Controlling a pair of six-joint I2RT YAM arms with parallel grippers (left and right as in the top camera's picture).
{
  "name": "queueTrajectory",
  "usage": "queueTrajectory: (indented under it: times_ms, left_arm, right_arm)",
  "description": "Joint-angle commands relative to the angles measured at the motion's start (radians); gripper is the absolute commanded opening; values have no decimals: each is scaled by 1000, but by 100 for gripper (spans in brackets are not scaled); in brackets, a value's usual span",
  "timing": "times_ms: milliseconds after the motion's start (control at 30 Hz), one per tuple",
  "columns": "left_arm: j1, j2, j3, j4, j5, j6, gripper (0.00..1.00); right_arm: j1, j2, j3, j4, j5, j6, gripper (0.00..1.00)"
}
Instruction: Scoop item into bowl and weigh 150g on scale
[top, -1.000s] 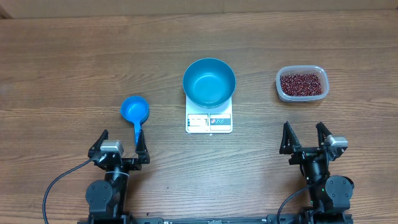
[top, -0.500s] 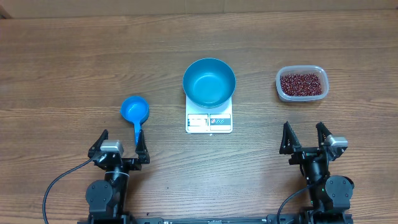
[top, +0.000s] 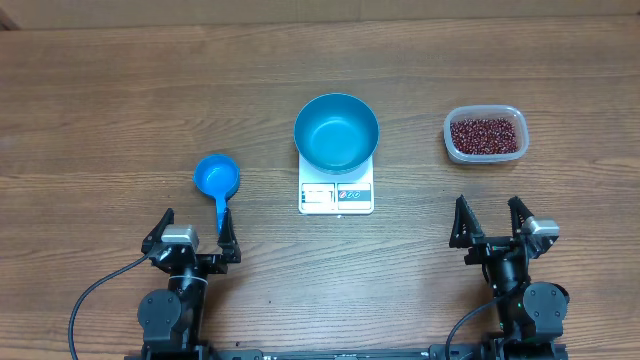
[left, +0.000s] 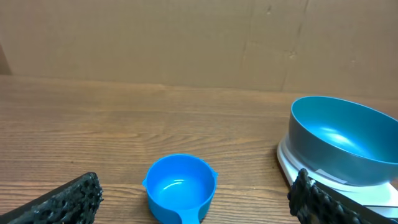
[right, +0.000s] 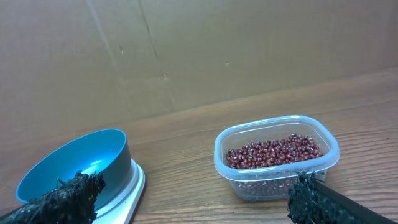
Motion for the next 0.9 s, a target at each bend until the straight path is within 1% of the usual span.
queueTrajectory:
  times_ms: [0, 267, 367, 433, 533, 633, 867]
  left_arm:
    - [5, -11, -4, 19, -55, 23, 100]
    - [6, -11, 10, 61, -66, 21, 100]
    - [6, -11, 54, 49, -77, 23, 100]
    - [6, -10, 100, 17, -109, 23, 100]
    - [6, -3, 206, -72, -179, 39, 100]
    - [6, 31, 315, -145, -188, 110, 100]
    - [6, 224, 602, -288, -277, 121, 100]
  right_arm:
    - [4, -8, -10, 4, -2, 2, 100]
    - [4, -8, -10, 4, -2, 2, 100]
    - [4, -8, -10, 5, -2, 2, 100]
    - [4, -8, -10, 4, -2, 2, 100]
    - [4, -8, -10, 5, -2, 2, 100]
    - [4, -8, -10, 5, -2, 2, 100]
    - [4, -8, -10, 4, -2, 2, 100]
